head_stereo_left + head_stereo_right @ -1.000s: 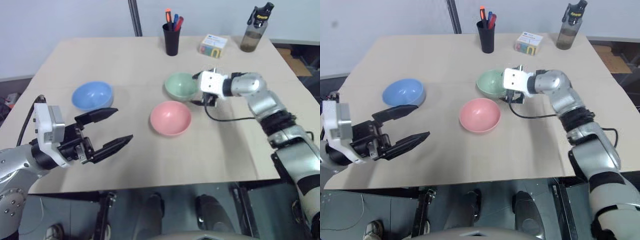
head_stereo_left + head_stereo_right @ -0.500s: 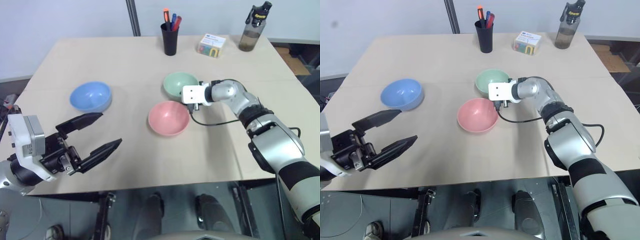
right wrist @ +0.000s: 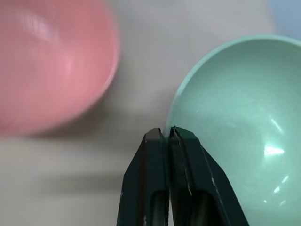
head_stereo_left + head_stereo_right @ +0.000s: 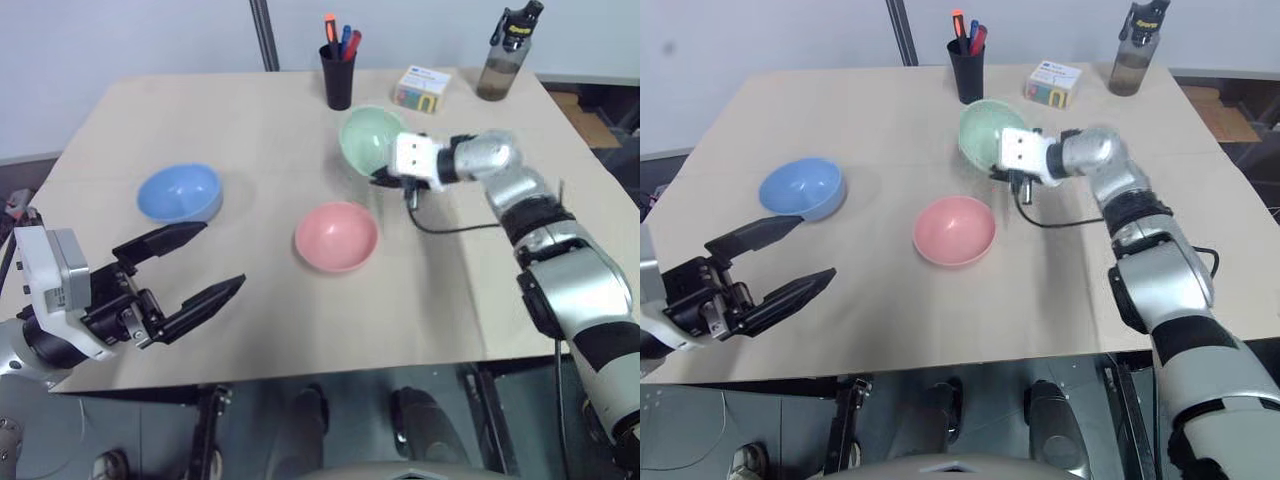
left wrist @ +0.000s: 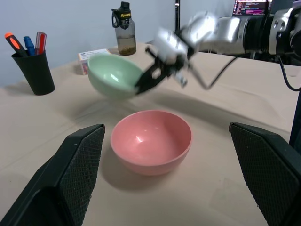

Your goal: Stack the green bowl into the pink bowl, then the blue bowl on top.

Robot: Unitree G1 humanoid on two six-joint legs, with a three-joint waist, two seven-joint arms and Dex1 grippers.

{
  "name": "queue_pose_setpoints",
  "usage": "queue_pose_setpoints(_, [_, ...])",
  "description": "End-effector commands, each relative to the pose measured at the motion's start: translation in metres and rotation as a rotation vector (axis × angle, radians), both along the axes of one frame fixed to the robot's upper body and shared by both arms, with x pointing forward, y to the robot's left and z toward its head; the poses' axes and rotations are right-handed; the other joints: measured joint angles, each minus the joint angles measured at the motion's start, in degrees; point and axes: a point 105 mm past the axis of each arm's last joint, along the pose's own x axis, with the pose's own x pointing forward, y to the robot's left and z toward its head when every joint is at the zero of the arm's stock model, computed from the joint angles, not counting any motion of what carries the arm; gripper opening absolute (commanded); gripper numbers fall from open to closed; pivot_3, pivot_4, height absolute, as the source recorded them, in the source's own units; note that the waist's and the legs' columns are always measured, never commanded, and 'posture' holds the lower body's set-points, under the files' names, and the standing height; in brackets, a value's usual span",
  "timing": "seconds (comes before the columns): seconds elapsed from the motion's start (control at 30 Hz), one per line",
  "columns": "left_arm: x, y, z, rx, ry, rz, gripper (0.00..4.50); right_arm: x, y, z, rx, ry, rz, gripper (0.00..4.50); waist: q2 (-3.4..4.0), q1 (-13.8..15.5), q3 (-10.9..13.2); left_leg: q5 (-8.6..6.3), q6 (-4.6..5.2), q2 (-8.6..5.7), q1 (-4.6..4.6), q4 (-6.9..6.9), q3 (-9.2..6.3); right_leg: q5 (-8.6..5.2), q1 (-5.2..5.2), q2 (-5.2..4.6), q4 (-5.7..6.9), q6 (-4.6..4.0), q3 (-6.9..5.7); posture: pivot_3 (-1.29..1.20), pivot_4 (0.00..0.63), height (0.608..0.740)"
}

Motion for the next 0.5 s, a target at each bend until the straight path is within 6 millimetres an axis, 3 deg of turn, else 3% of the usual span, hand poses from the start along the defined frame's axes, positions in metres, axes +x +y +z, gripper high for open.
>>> queue_pose_setpoints(0.03, [0.004, 0.009, 0.003, 0.005, -0.033, 0.057, 4.5, -0.06, 0.012, 0.021, 0.085, 0.131, 0.224, 0.05, 0.0, 0.3, 0.0, 0.0, 0.0, 0.01, 0.0, -0.01, -0.01, 0.0, 0.0, 0.0, 0.01, 0.0, -0.01, 0.0, 0.15, 0.74])
queue_pose_setpoints(0.1, [0.01, 0.015, 0.0, 0.027, -0.037, 0.102, 4.5, -0.085, 0.024, 0.007, 0.101, 0.21, 0.255, 0.05, 0.0, 0.6, 0.0, -0.01, 0.01, 0.01, 0.02, -0.03, -0.03, -0.01, 0.0, 0.01, 0.01, 0.0, -0.03, 0.0, 0.15, 0.74])
queue_pose_setpoints(0.2, [0.02, 0.023, -0.004, 0.074, -0.049, 0.178, 4.5, -0.097, 0.038, -0.012, 0.128, 0.293, 0.21, 0.05, 0.03, 0.4, 0.0, 0.0, 0.01, 0.05, 0.04, 0.02, 0.01, -0.13, -0.03, 0.04, 0.07, -0.16, -0.01, 0.0, 0.15, 0.74])
queue_pose_setpoints(0.3, [0.026, 0.026, -0.003, 0.094, -0.059, 0.209, 4.5, -0.094, 0.045, -0.033, 0.122, 0.32, 0.136, 0.85, -0.02, 0.5, 0.0, 0.01, -0.01, 0.05, 0.05, 0.15, 0.03, -0.18, -0.01, 0.04, 0.08, -0.1, 0.0, 0.0, 0.15, 0.74])
queue_pose_setpoints(0.43, [0.03, 0.029, -0.002, 0.126, -0.066, 0.236, 4.5, -0.087, 0.04, -0.043, 0.112, 0.298, 0.066, 2.94, -0.1, 1.3, -0.1, 0.01, -0.03, 0.05, -0.02, 0.2, 0.05, -0.16, -0.02, 0.03, 0.0, -0.13, 0.0, 0.0, 0.15, 0.74])
queue_pose_setpoints(0.47, [0.031, 0.031, -0.002, 0.14, -0.067, 0.263, 4.5, -0.087, 0.038, -0.04, 0.122, 0.29, 0.057, 2.94, -0.1, 1.4, -0.1, 0.01, -0.03, 0.05, -0.02, 0.2, 0.05, -0.15, -0.02, 0.02, 0.0, -0.16, 0.0, 0.0, 0.15, 0.74])
queue_pose_setpoints(0.5, [0.032, 0.033, -0.002, 0.148, -0.068, 0.282, 4.5, -0.087, 0.036, -0.038, 0.129, 0.283, 0.05, 3.27, -0.1, 1.4, -0.1, 0.01, -0.03, 0.05, -0.03, 0.19, 0.05, -0.11, -0.02, 0.02, 0.0, -0.22, 0.0, 0.0, 0.15, 0.74])
